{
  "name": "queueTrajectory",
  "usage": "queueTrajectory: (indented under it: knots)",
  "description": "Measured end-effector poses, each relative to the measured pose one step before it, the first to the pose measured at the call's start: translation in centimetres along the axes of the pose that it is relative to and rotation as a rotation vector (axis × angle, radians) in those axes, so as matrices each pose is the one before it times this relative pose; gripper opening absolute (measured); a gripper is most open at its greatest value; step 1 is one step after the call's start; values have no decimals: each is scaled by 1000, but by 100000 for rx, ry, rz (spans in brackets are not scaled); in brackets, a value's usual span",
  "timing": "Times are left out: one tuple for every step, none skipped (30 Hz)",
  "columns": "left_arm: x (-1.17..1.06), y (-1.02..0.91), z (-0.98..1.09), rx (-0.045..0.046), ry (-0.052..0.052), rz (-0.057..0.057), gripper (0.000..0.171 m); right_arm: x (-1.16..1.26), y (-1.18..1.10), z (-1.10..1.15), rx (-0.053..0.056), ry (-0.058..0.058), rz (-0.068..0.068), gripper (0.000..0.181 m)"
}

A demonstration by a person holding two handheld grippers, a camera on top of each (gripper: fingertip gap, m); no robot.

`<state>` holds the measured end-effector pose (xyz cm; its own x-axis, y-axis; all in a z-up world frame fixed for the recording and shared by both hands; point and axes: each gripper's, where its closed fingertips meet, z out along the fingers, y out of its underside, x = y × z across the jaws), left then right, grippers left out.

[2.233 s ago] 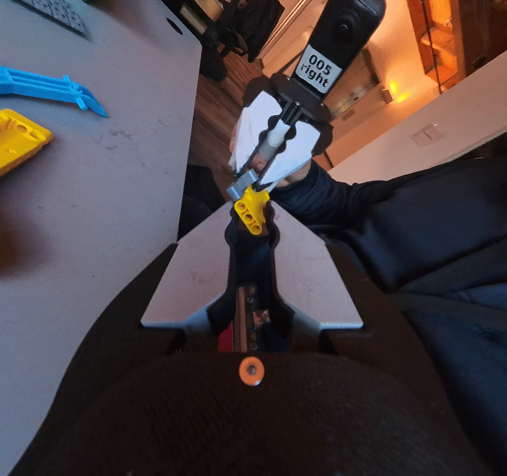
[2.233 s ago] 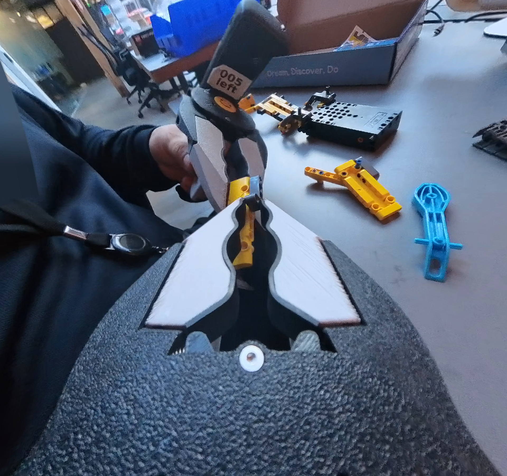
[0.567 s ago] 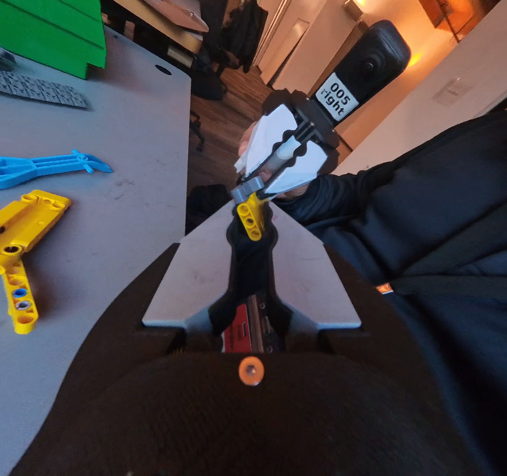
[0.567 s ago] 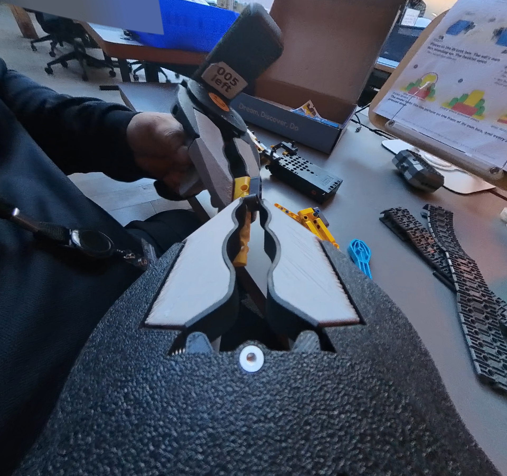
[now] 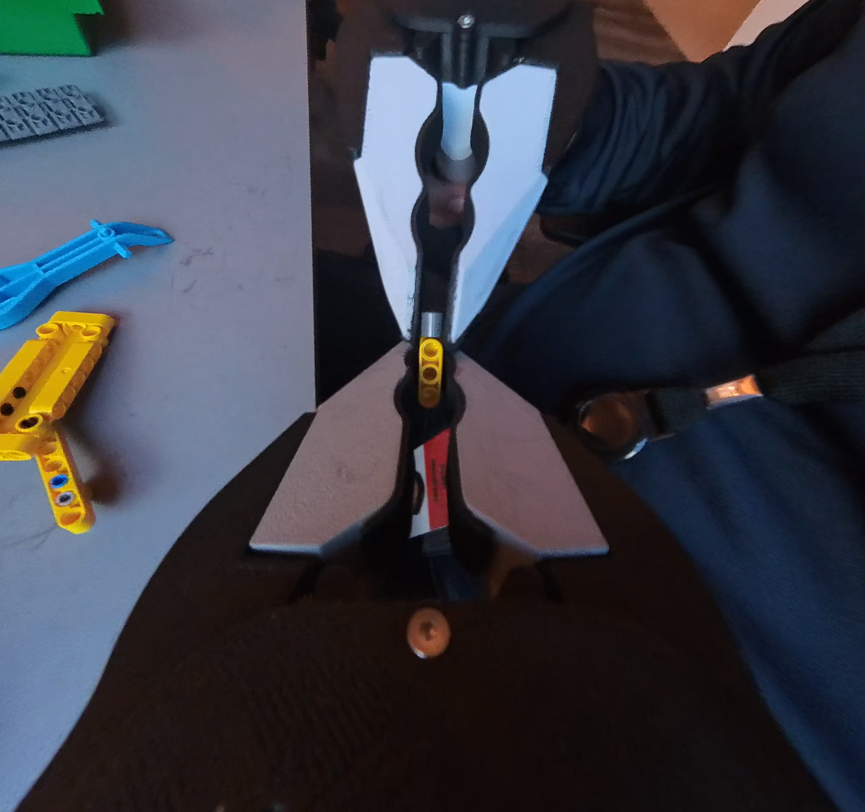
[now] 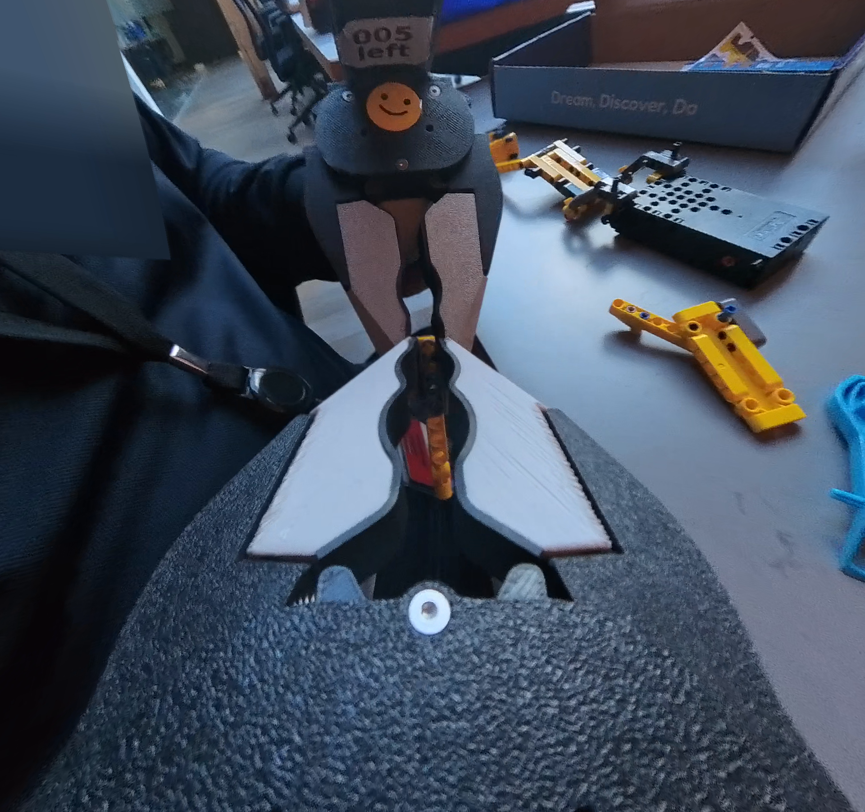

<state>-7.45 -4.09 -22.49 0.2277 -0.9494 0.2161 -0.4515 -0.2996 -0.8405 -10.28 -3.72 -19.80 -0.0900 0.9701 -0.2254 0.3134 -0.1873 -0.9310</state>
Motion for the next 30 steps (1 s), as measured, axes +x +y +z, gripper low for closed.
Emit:
queueTrajectory:
  knots:
    - [118, -13, -164, 1095, 1000, -1581, 6, -195, -51, 57, 1202, -1330, 1733, 6]
    - [82, 34, -164, 613, 692, -932, 5, -131, -25, 83, 1098, -666, 953, 7]
    - [-3, 50, -93, 425, -54, -445, 5, -60, -14, 113, 1008, 33, 409, 9]
    - [99, 47, -53, 471, 319, 64, 5, 25, -22, 104, 761, 646, 307, 9]
    - [148, -29, -36, 862, 608, -722, 5, -10, -43, 88, 854, 504, 145, 6]
    - [214, 1, -20, 834, 1239, -815, 5, -130, -50, 119, 913, 77, 24, 5]
    - [85, 186, -18, -117, 384, 39, 5, -128, 75, 158, 376, 786, -466, 5]
    - [169, 305, -47, -667, 1000, 617, 5, -139, 178, 181, -13, 1279, -1003, 4]
    - [199, 165, -2, 769, 1546, -410, 5, -177, 129, 145, 472, 1358, -700, 4]
    - [108, -71, 8, 2820, 980, -2184, 5, -27, -12, 7, 1115, 1927, -123, 4]
    - [-139, -44, 77, 2905, -1476, -2819, 5, 158, 0, -46, 812, 2716, 319, 4]
    - [-408, 89, 6, 1812, -4243, -938, 5, 281, 54, 18, 609, 3606, 840, 2]
    - [-329, 97, -58, 1020, -4364, 694, 5, 237, 39, 27, 1374, 3277, 1726, 2]
    - [-123, -74, -93, 1363, -3137, 435, 5, 124, -115, -51, 2727, 2228, 3326, 3]
    - [57, -223, -110, 1645, -1497, 343, 6, 46, -252, -126, 3606, 954, 4596, 3]
    - [30, -134, -67, 675, -681, 419, 6, 15, -233, -153, 2863, -116, 4100, 4]
    - [21, -122, -2, 404, 255, -315, 6, 30, -183, -134, 1631, -619, 2542, 4]
    - [51, -260, 27, 1344, 369, -449, 6, 33, -222, -147, 1196, -813, 1694, 3]
    - [-9, -213, 15, 536, -325, 500, 6, 50, -234, -106, 979, -588, 1745, 2]
    - [-94, -133, -16, -154, -1139, 1337, 6, 42, -182, -54, 983, -440, 1814, 2]
    - [-27, -177, -11, 408, -899, 824, 6, 20, -172, -48, 1193, -602, 1777, 2]
    - [-3, -79, 16, 349, -199, -386, 6, 33, -121, -50, 1010, -596, 1629, 2]
    - [-67, -15, 31, 410, -606, -314, 6, 44, -39, -17, 666, -334, 1405, 3]
    - [0, -51, 33, 915, -303, -679, 6, 35, -37, -15, 698, -470, 1342, 3]
    - [55, -95, 40, 1219, 584, -1667, 6, 9, -67, -28, 942, -796, 1492, 3]
    - [-7, -33, 74, 736, 1122, -2285, 6, 72, -55, -30, 913, -650, 1468, 3]
    - [-28, -49, 55, 750, 1772, -2669, 6, 74, -35, -4, 841, -969, 1560, 3]
    - [40, -137, 7, 1139, 2415, -3482, 7, -43, -57, 54, 684, -2727, 2191, 3]
    - [-8, -60, 32, 595, 1355, -1960, 6, -48, 11, 51, -567, -4080, 3265, 3]
    - [-203, 195, 158, -843, -494, -340, 6, 151, 127, 24, -2151, -2854, 3133, 4]
